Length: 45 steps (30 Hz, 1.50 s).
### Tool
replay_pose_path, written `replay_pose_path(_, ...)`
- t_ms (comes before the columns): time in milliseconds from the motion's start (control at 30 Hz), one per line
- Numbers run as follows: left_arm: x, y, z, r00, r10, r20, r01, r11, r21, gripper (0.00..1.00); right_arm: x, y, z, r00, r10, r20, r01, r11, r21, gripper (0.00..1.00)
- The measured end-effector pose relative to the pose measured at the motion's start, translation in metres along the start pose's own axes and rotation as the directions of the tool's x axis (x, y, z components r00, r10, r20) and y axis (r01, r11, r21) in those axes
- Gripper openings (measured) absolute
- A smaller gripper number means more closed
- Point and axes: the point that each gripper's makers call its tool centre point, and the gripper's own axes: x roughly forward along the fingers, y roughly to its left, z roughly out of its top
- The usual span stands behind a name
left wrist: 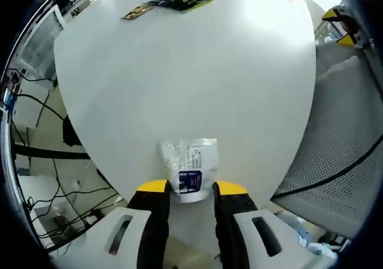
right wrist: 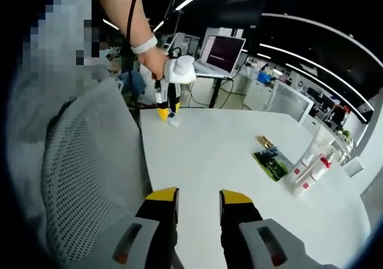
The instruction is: Arrange the skincare products in the storage area until every visible bottle or jar stands upright without overlapping.
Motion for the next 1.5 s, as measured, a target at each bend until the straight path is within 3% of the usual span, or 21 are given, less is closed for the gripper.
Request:
replay_pose_path(100, 0.0, -0.002, 0.001, 1.0, 0.001, 0.018, -0.001, 1.0, -0.006, 0.19, 0.0, 0.0, 0.0, 1.0, -0.002, -0.002, 0.002, 1.0, -0.004, 0.22)
replay_pose_path(233, 0.003, -0.007, 0.007, 0.999, 0.008, 0.045, -0.007, 1.0, -0.025, 0.03, 0.0, 0.0, 0.0, 1.0, -0.004, -0.001, 0.004, 1.0, -0.005, 0.21)
replay_pose_path(367, 0.007, -0.004, 0.006, 0.999, 0.017, 0.048, -0.014, 0.999, -0.048, 0.0, -0.001, -0.001, 0.0, 1.0, -0.005, 0.0, 0.005, 1.0, -0.007, 0.21)
replay_pose_path(500, 0.009, -0.02, 0.018, 0.998, -0.022, 0.062, 0.027, 0.997, -0.078, 0.0, -0.001, 0.0, 0.0, 1.0, 0.003, 0.003, -0.003, 1.0, 0.002, 0.19)
replay_pose_path(533, 0.007, -0.028, 0.034, 0.99, -0.017, 0.139, 0.027, 0.997, -0.072, 0.0, -0.001, 0.0, -0.001, 1.0, 0.003, 0.002, -0.003, 1.0, 0.007, 0.18)
replay_pose_path(600, -0.001, -0.05, 0.055, 0.974, -0.035, 0.226, 0.046, 0.998, -0.042, 0.0, -0.001, -0.002, 0.0, 1.0, -0.001, 0.007, 0.001, 1.0, 0.024, 0.18)
replay_pose_path(700, -0.007, -0.07, 0.062, 0.97, -0.023, 0.243, 0.025, 1.0, -0.009, 0.0, -0.001, -0.003, 0.0, 1.0, -0.004, 0.008, 0.004, 0.999, 0.032, 0.17)
replay_pose_path(867, -0.02, -0.105, 0.084, 0.931, 0.004, 0.364, 0.039, 0.993, -0.112, 0.0, -0.002, -0.001, 0.001, 1.0, 0.011, 0.021, -0.013, 0.998, 0.064, 0.15)
replay_pose_path(900, -0.021, -0.115, 0.086, 0.927, -0.015, 0.375, 0.048, 0.996, -0.078, 0.0, -0.002, 0.0, 0.001, 1.0, 0.016, 0.023, -0.017, 0.997, 0.07, 0.13)
replay_pose_path(933, -0.023, -0.118, 0.09, 0.919, 0.002, 0.395, 0.012, 0.999, -0.034, 0.0, -0.002, 0.002, 0.003, 0.999, 0.032, 0.033, -0.034, 0.995, 0.09, 0.11)
replay_pose_path(1000, -0.027, -0.128, 0.095, 0.91, 0.027, 0.414, -0.008, 0.999, -0.047, 0.0, -0.003, 0.004, 0.005, 0.998, 0.044, 0.042, -0.048, 0.993, 0.103, 0.09)
replay_pose_path(1067, -0.029, -0.141, 0.107, 0.887, 0.036, 0.461, 0.015, 0.994, -0.108, 0.0, -0.002, 0.005, 0.006, 0.998, 0.048, 0.048, -0.053, 0.993, 0.106, 0.09)
replay_pose_path(1133, -0.029, -0.15, 0.117, 0.875, 0.049, 0.483, -0.018, 0.998, -0.068, 0.0, -0.002, 0.006, 0.006, 0.997, 0.059, 0.052, -0.064, 0.991, 0.117, 0.09)
replay_pose_path(1167, -0.029, -0.15, 0.123, 0.862, 0.077, 0.502, -0.053, 0.997, -0.062, 0.0, -0.002, 0.008, 0.007, 0.996, 0.069, 0.054, -0.075, 0.99, 0.123, 0.09)
replay_pose_path(1300, -0.027, -0.163, 0.132, 0.856, 0.1, 0.507, -0.087, 0.995, -0.049, 0.0, -0.002, 0.011, 0.005, 0.995, 0.086, 0.048, -0.092, 0.987, 0.132, 0.09)
replay_pose_path(1367, -0.028, -0.167, 0.135, 0.849, 0.099, 0.52, -0.14, 0.989, 0.039, 0.0, -0.001, 0.013, 0.004, 0.995, 0.093, 0.04, -0.097, 0.987, 0.126, 0.09)
replay_pose_path(1400, -0.026, -0.171, 0.135, 0.851, 0.096, 0.517, -0.176, 0.979, 0.108, 0.0, -0.001, 0.014, 0.004, 0.995, 0.095, 0.04, -0.099, 0.988, 0.121, 0.09)
replay_pose_path(1500, -0.019, -0.179, 0.137, 0.86, 0.089, 0.502, -0.216, 0.955, 0.201, 0.0, 0.0, 0.017, 0.003, 0.994, 0.101, 0.029, -0.104, 0.989, 0.106, 0.1)
